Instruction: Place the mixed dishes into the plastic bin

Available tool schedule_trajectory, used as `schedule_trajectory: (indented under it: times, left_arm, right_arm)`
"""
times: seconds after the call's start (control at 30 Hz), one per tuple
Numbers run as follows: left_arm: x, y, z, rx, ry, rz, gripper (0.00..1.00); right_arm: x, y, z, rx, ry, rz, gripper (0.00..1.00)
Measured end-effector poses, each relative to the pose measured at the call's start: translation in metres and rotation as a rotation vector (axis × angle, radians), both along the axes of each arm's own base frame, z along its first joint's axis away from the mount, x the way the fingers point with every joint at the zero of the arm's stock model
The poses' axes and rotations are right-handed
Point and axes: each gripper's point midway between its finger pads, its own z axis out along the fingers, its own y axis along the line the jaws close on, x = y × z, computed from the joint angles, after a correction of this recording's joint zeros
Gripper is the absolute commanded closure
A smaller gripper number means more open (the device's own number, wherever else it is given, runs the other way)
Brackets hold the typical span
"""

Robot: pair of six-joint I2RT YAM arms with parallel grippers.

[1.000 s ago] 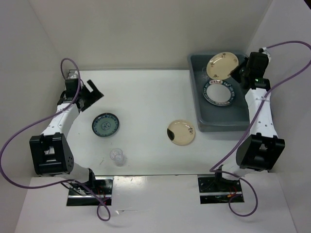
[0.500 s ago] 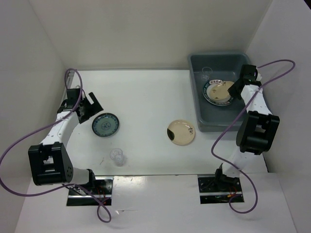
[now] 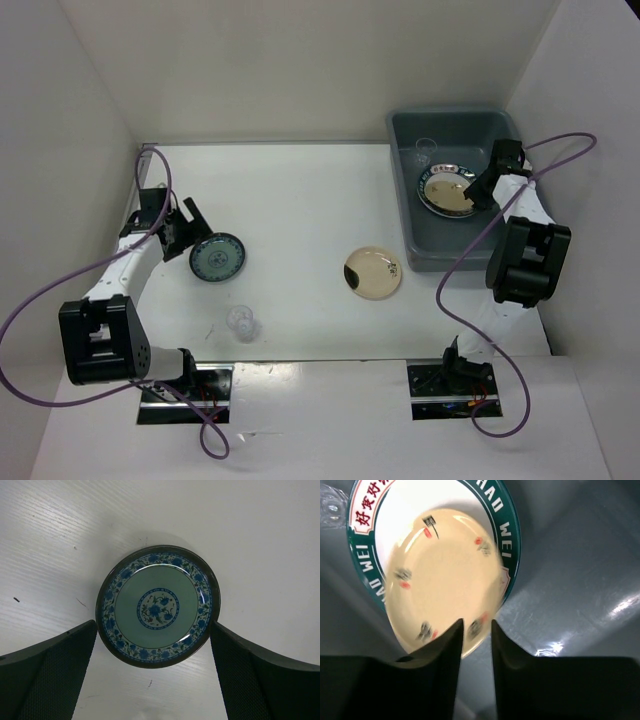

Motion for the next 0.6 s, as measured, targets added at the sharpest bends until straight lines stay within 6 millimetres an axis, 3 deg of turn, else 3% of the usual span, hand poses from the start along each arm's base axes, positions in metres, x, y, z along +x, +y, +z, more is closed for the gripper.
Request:
schedule_trajectory:
  times: [0.03, 0.07, 0.1, 0.3, 0.4, 0.5, 0.53, 0.6]
  left_arm:
    - [0.0, 0.0, -0.001, 0.0, 0.002, 0.0, 0.0]
    - [0.0, 0.0, -0.001, -0.001, 0.004, 0.0, 0.0]
    - [0.0, 0.0, -0.002, -0.001, 0.006, 0.0, 0.0]
    - [0.0, 0.001, -0.003, 0.002, 0.008, 0.0, 0.0]
    - [-0.003, 0.006, -0.004, 0.029, 0.021, 0.014, 0.0]
    - [-0.009, 0.016, -0.008, 0.072, 0.052, 0.036, 0.03]
    - [-0.011, 0.02, -0.009, 0.082, 0.061, 0.049, 0.12]
    - [-0.015, 0.026, -0.01, 0.089, 0.074, 0.081, 0.26]
  right_arm:
    - [0.001, 0.0, -0.001, 0.001, -0.001, 0.002, 0.62]
    - [0.001, 0.0, 0.0, 0.001, -0.003, 0.001, 0.51]
    - [0.002, 0.0, 0.0, 0.004, -0.008, -0.002, 0.47]
    - [0.002, 0.001, 0.004, 0.003, -0.03, 0.004, 0.43]
    - [-0.005, 0.01, 0.017, 0.02, -0.061, 0.027, 0.43]
    - [-0.006, 0.033, 0.055, 0.014, -0.148, 0.095, 0.52]
    - [-0.004, 0.048, 0.071, 0.005, -0.184, 0.139, 0.63]
    - [-0.003, 0.097, 0.101, -0.012, -0.252, 0.266, 0.72]
